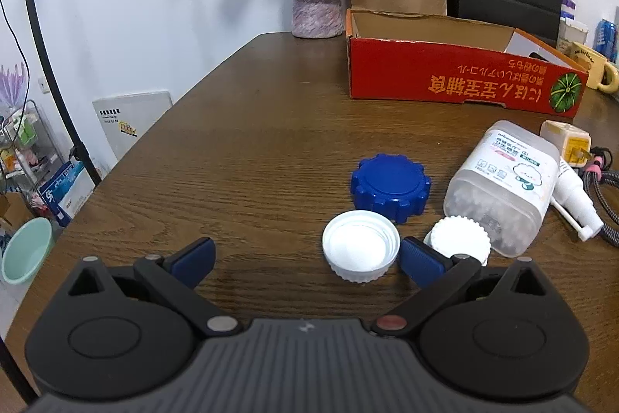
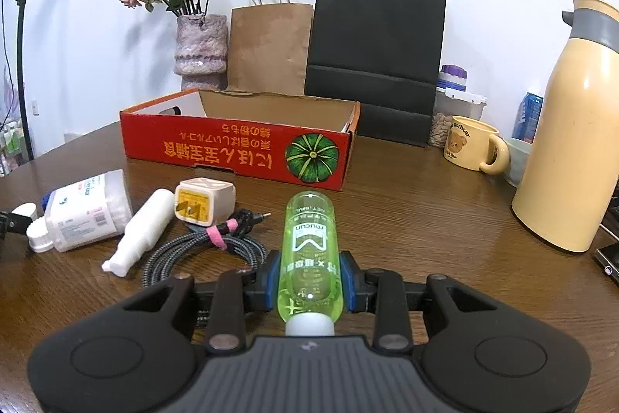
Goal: Organize rigid objects
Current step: 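Grasp the white cap with the left tool while the right tool lifts the green bottle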
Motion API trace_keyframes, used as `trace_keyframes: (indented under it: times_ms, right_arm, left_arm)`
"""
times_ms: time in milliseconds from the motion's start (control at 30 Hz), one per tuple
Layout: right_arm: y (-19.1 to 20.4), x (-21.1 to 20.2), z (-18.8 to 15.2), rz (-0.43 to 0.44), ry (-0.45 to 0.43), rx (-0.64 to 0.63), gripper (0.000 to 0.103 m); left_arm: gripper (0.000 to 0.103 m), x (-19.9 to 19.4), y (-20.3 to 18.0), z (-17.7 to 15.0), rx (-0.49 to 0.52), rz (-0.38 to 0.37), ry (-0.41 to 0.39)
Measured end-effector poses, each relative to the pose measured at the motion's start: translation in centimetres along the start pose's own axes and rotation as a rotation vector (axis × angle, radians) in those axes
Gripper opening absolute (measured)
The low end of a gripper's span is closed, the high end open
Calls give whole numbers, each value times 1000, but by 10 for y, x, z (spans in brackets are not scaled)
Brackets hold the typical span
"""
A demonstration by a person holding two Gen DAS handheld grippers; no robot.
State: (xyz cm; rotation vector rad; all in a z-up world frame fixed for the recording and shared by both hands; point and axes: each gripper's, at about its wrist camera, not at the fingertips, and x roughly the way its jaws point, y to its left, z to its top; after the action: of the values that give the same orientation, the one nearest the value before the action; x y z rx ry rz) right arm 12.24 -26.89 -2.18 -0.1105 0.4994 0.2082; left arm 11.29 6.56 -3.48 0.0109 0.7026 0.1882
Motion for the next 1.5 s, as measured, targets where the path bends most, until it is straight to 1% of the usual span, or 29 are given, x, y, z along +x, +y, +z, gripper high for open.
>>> trace_keyframes:
  times_ms: [100, 167, 200, 233, 267, 300, 500, 667, 900, 1167, 1267, 1500]
  right_arm:
    - [3, -2, 0, 0, -3, -2, 30]
    - [4, -3, -1, 1, -6, 0, 30]
    - [5, -3, -1, 0, -6, 1, 30]
    - [5, -4, -1, 0, -7, 3, 30]
    - [5, -4, -1, -1, -7, 5, 30]
    - [6, -4, -1, -2, -8, 6, 30]
    - [8, -7, -1, -7, -15, 14, 30]
    - [10, -9, -2, -10, -17, 17, 30]
    - [12, -9, 0, -14, -23, 19, 30]
    - [16, -12, 16, -4, -55, 23, 30]
    - [19, -11, 26, 2, -71, 26, 30]
    - [24, -4, 52, 11, -111, 44, 30]
  left_arm:
    - [102, 0, -1, -1, -10, -12, -8]
    - [83, -2, -3, -2, -11, -20, -18]
    - [77, -3, -4, -2, -12, -31, -24]
    - [65, -5, -6, -3, -12, -44, -29]
    - [48, -6, -7, -4, -12, -61, -35]
    - [40, -8, -8, -4, -9, -70, -42]
    - [41, -17, -10, -4, -7, -61, -93]
    - [41, -20, -7, -1, -26, -55, -99]
    - [41, -31, -4, 7, -22, -53, -134]
    - [41, -44, -4, 31, -16, -55, -196]
    - [41, -48, -4, 41, -25, -81, -224]
    - [41, -54, -17, 70, -12, -99, -279]
